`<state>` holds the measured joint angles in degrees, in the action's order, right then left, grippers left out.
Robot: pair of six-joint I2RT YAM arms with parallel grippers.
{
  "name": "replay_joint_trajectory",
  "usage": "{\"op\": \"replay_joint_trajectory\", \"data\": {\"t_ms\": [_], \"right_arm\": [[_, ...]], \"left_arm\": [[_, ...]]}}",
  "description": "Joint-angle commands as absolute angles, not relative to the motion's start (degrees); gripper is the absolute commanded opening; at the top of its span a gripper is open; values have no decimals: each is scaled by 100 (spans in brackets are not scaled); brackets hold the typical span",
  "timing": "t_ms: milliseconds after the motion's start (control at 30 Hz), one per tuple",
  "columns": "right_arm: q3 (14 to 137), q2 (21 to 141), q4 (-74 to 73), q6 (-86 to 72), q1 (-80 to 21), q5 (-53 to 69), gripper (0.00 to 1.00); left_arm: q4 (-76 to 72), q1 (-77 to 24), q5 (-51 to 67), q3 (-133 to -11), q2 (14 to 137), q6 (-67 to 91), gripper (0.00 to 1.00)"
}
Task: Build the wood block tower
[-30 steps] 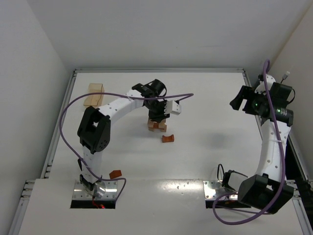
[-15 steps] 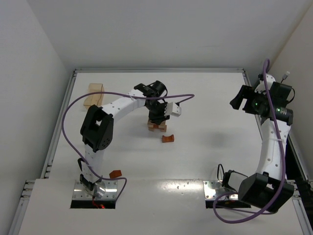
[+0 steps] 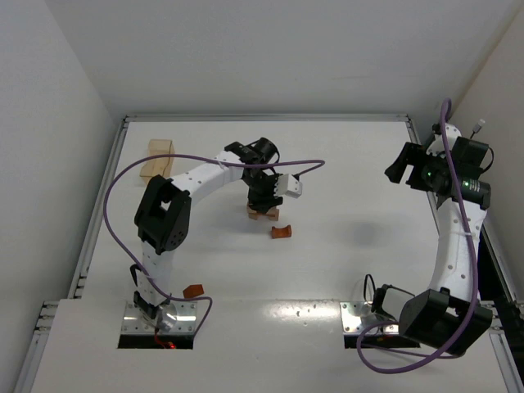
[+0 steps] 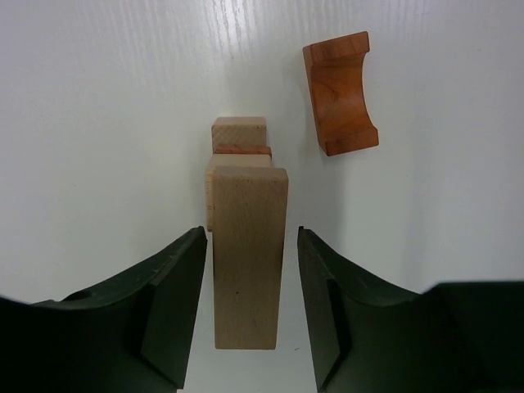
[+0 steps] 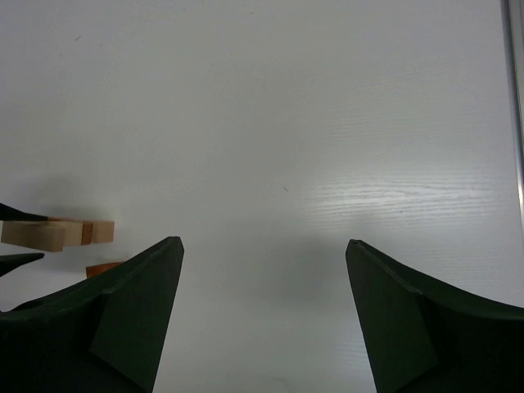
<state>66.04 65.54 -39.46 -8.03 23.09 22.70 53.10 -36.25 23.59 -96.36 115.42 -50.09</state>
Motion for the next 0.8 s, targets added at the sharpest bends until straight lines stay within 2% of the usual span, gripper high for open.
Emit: {"op": "replay_joint_trajectory", "data": {"t_ms": [0,167,300,333,367,567,767], "right_arm": [[6847,6565,-3744,-853,2285,2285,77],[6847,6565,-3744,-721,2233,2285,77],[6776,6565,-3744,-388,2118,2145,77],[6689,6565,-3796,-291,2066,2084,77],[6601,6505,-3797,-90,2005,2083,77],[6275,6399,-3744,1060,1548,2030,77],[5818,6144,-4025,2792,714,2030,69]], "left_arm": [[5194,-3551,2514,-9580,11373,-5054,45],[5080,-3551,2514,-9580,11189,-4939,52],[5071,-3498,2619,-9580,10908,-4808,69],[5123,-3498,2619,-9580,10733,-4808,77],[5124,-3498,2619,-9580,10636,-4755,79],[5019,-3445,2558,-9658,9863,-4211,82],[4773,-2789,2610,-9538,9168,-2931,82]]}}
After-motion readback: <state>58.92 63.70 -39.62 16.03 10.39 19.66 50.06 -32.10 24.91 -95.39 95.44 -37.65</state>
